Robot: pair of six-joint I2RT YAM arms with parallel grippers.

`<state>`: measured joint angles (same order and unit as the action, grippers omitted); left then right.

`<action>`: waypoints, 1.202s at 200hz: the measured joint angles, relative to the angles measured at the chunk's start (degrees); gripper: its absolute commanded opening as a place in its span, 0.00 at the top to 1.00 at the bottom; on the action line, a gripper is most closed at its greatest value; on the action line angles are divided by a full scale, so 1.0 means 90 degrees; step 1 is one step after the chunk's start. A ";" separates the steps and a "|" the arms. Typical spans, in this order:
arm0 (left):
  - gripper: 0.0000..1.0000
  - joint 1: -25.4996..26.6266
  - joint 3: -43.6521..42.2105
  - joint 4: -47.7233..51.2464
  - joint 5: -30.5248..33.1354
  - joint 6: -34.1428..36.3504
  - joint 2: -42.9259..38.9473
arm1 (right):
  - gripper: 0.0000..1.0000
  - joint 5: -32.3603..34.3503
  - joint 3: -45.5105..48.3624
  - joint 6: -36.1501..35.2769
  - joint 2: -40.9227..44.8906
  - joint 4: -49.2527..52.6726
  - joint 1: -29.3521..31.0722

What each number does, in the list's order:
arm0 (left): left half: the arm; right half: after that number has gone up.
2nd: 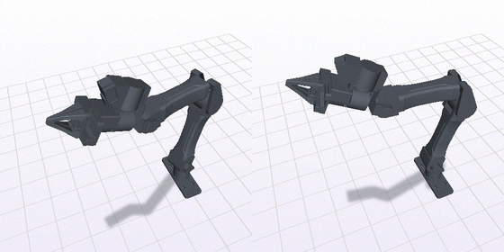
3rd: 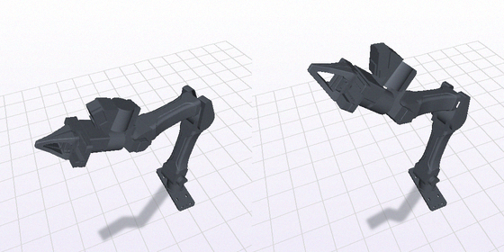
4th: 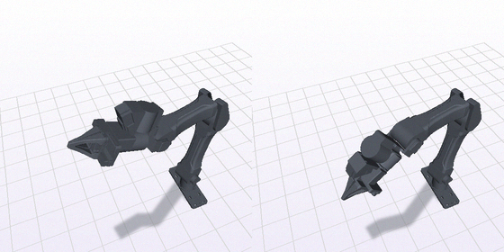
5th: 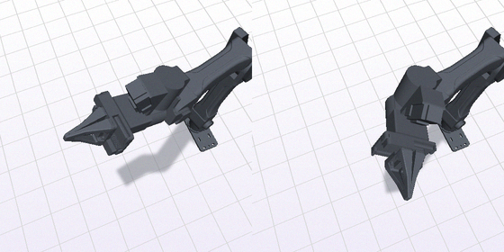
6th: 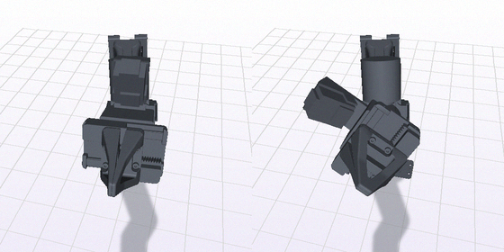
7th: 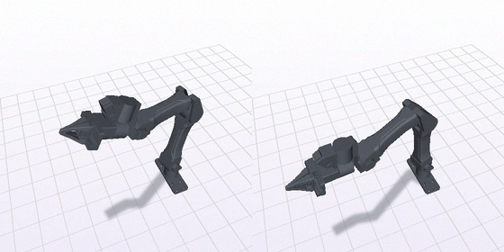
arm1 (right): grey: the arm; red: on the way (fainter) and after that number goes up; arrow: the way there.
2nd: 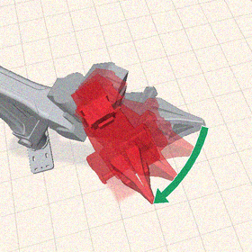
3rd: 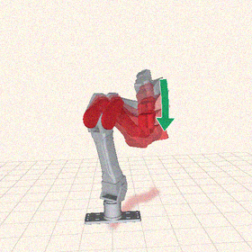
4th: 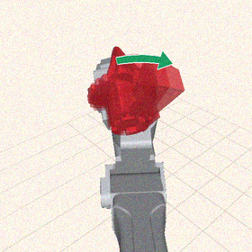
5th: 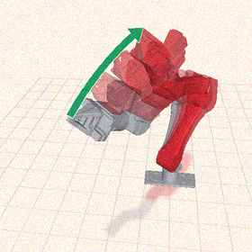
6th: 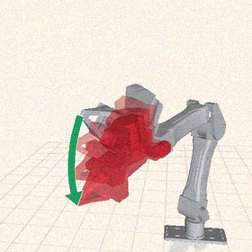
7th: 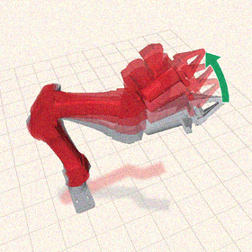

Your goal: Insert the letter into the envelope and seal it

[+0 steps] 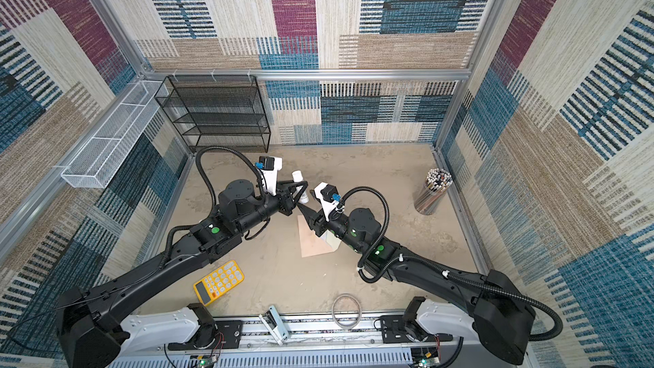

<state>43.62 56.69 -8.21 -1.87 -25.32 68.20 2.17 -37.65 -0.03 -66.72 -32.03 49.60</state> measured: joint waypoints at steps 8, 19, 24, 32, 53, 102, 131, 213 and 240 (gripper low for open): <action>1.00 0.0002 0.0000 -0.0019 0.0000 0.0000 0.0000 | 0.49 0.0061 -0.0010 0.0000 -0.0019 0.0000 0.0000; 1.00 0.0005 -0.0002 -0.0056 0.0007 0.0000 0.0000 | 0.49 0.0085 -0.0022 -0.0002 -0.0051 0.0000 0.0000; 1.00 0.0007 -0.0002 -0.0078 0.0010 0.0000 0.0002 | 0.49 0.0117 -0.0027 -0.0002 -0.0068 0.0000 0.0000; 1.00 0.0010 -0.0002 -0.0114 0.0017 0.0000 0.0002 | 0.50 0.0117 -0.0039 -0.0002 -0.0102 0.0000 0.0000; 1.00 0.0019 -0.0002 -0.0187 0.0022 0.0000 0.0002 | 0.52 0.0153 -0.0063 -0.0002 -0.0182 0.0010 0.0005; 1.00 0.0029 -0.0005 -0.0226 0.0019 -0.0002 0.0019 | 0.67 0.0163 -0.0126 -0.0002 -0.0253 0.0029 0.0005; 1.00 0.0029 -0.0029 -0.0299 0.0019 -0.0005 0.0041 | 0.74 0.0192 -0.0153 0.0005 -0.0265 0.0051 0.0010; 1.00 0.0032 -0.0087 -0.0612 -0.0204 -0.0058 0.0177 | 0.86 0.0134 -0.0168 0.0121 -0.0024 0.0415 -0.0012; 1.00 -0.0083 -0.0274 -0.0889 -0.0782 -0.0117 0.0126 | 0.89 -0.0107 -0.0121 0.0306 0.0282 0.0748 -0.0022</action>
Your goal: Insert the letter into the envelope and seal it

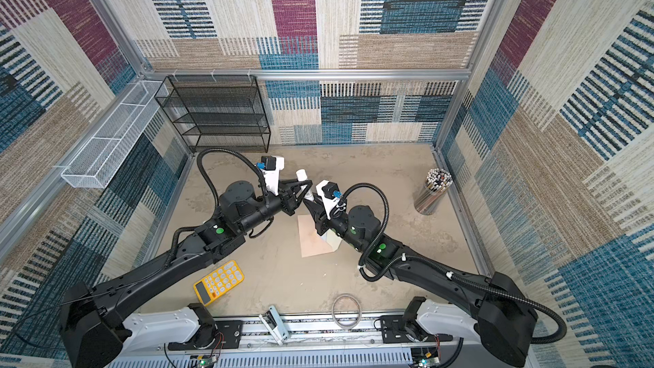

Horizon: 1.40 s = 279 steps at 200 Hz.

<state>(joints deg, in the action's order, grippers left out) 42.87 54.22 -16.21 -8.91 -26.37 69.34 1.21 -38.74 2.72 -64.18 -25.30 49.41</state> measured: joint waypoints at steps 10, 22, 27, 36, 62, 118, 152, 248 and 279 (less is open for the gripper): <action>1.00 -0.0126 -0.0017 -0.0046 -0.0410 -0.0053 0.0010 | 0.90 -0.0148 0.0015 0.0114 0.0114 0.0146 -0.0019; 1.00 -0.0321 -0.0010 -0.0151 -0.1112 -0.0090 0.0100 | 0.91 -0.0369 0.0015 0.0304 0.0223 0.0284 -0.0078; 1.00 -0.0413 -0.0010 -0.0197 -0.1423 -0.0124 0.0148 | 0.92 -0.0478 0.0015 0.0386 0.0255 0.0335 -0.0107; 1.00 -0.0529 -0.0046 -0.0338 -0.1877 -0.0243 0.0216 | 0.92 -0.0678 0.0015 0.0554 0.0304 0.0430 -0.0172; 1.00 -0.0765 -0.0437 -0.0954 -0.2907 -0.0515 0.0172 | 0.94 -0.1729 0.0063 0.1022 0.0461 0.0704 -0.0440; 1.00 -0.0884 -0.0614 -0.1528 -0.4282 -0.0777 -0.0015 | 0.92 -0.4109 0.0182 0.1870 0.0588 0.0272 -0.1022; 1.00 -0.0891 -0.0520 -0.1297 -0.4556 -0.0746 -0.0046 | 0.60 -0.4782 0.0095 0.2028 0.0474 0.0274 -0.1158; 1.00 -0.0481 0.0032 0.0806 -0.0406 -0.0126 -0.0517 | 0.29 -0.1702 0.0112 0.0267 0.0240 0.0226 -0.0430; 1.00 -0.0226 0.0107 0.0874 0.0566 -0.0078 -0.0403 | 0.38 -0.0639 -0.0085 -0.0017 -0.0143 -0.0017 -0.0168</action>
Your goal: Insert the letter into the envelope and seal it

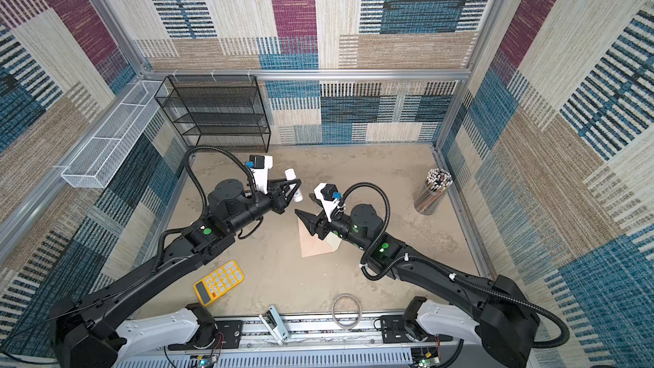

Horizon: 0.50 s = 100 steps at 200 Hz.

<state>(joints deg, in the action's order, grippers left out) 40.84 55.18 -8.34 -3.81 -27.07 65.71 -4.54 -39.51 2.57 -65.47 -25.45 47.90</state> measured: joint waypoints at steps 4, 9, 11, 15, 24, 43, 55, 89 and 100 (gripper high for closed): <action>1.00 0.0029 0.0012 0.0015 0.0112 0.0002 0.0015 | 0.39 0.0102 -0.0034 -0.0036 -0.0051 -0.0036 0.0022; 1.00 0.0061 0.0019 0.0022 0.0226 0.0002 0.0027 | 0.40 0.0216 -0.0078 -0.0073 -0.0107 -0.0056 0.0041; 1.00 0.0070 0.0019 0.0024 0.0253 0.0002 0.0029 | 0.40 0.0257 -0.0097 -0.0090 -0.0131 -0.0058 0.0051; 1.00 0.0100 0.0022 0.0029 0.0328 0.0005 0.0032 | 0.41 0.0342 -0.0136 -0.0134 -0.0180 -0.0083 0.0061; 1.00 0.0148 0.0024 0.0039 0.0478 0.0005 0.0036 | 0.41 0.0515 -0.0211 -0.0199 -0.0274 -0.0121 0.0095; 1.00 0.0228 0.0049 0.0041 0.0738 0.0005 0.0073 | 0.41 0.0733 -0.0372 -0.0367 -0.0478 -0.0148 0.0187; 1.00 0.0262 0.0049 0.0046 0.0818 0.0005 0.0090 | 0.42 0.0821 -0.0437 -0.0464 -0.0583 -0.0146 0.0221; 1.00 0.0328 0.0049 0.0044 0.0969 0.0005 0.0112 | 0.49 0.0950 -0.0495 -0.0563 -0.0763 -0.0138 0.0253; 1.00 0.0340 0.0049 0.0044 0.1032 0.0005 0.0112 | 0.52 0.1008 -0.0500 -0.0583 -0.0797 -0.0138 0.0253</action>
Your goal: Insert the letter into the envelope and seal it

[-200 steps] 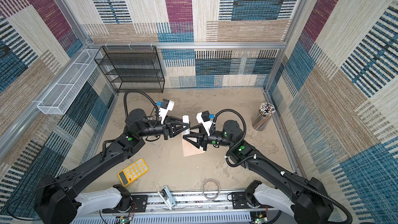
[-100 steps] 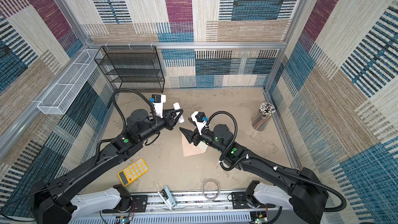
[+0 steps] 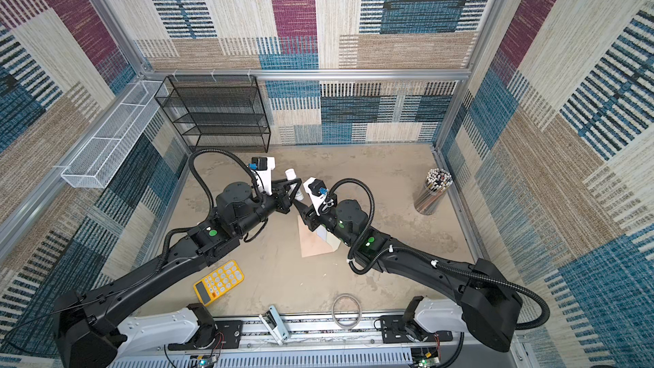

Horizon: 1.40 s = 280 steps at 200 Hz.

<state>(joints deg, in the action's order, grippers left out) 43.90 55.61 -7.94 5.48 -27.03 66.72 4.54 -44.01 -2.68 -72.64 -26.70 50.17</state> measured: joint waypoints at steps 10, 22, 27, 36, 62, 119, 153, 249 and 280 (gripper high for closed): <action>1.00 0.0007 0.0000 0.0000 0.0024 0.0002 0.0005 | 0.56 -0.0007 -0.0017 0.0000 -0.0029 0.0005 0.0000; 1.00 0.0005 0.0000 0.0000 0.0034 0.0002 0.0012 | 0.58 -0.0005 -0.0044 0.0000 -0.0051 0.0015 0.0005; 1.00 0.0005 0.0000 0.0000 0.0034 0.0002 0.0017 | 0.59 -0.0005 -0.0056 0.0000 -0.0061 0.0027 0.0012; 1.00 0.0005 0.0000 -0.0002 0.0036 0.0002 0.0029 | 0.62 -0.0005 -0.0070 0.0000 -0.0070 0.0053 0.0010; 1.00 0.0007 0.0000 -0.0010 0.0036 0.0000 0.0046 | 0.69 -0.0044 -0.0097 -0.0022 -0.0087 0.0117 0.0012; 1.00 0.0010 -0.0066 -0.0185 0.0036 -0.0002 0.0046 | 0.84 -0.0056 -0.0114 0.0029 -0.0066 0.0148 0.0007; 1.00 0.0010 -0.0087 -0.0289 -0.0148 -0.0005 0.0036 | 0.88 -0.0231 -0.0114 0.0117 0.0102 0.0313 -0.0005; 1.00 -0.0481 -0.0335 -0.1069 -0.3339 -0.0032 -0.0194 | 0.96 -0.3055 0.0160 0.1297 0.1212 0.0852 -0.0797; 1.00 -0.0559 -0.0342 -0.1243 -0.4486 -0.0117 -0.0299 | 0.95 -0.4738 0.0226 0.1753 0.1416 0.0733 -0.1241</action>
<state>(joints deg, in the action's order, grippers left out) 38.87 52.53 -19.14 -34.89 -28.08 64.03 -38.11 -41.98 13.10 -59.90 -20.10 39.00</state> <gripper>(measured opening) 0.261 0.260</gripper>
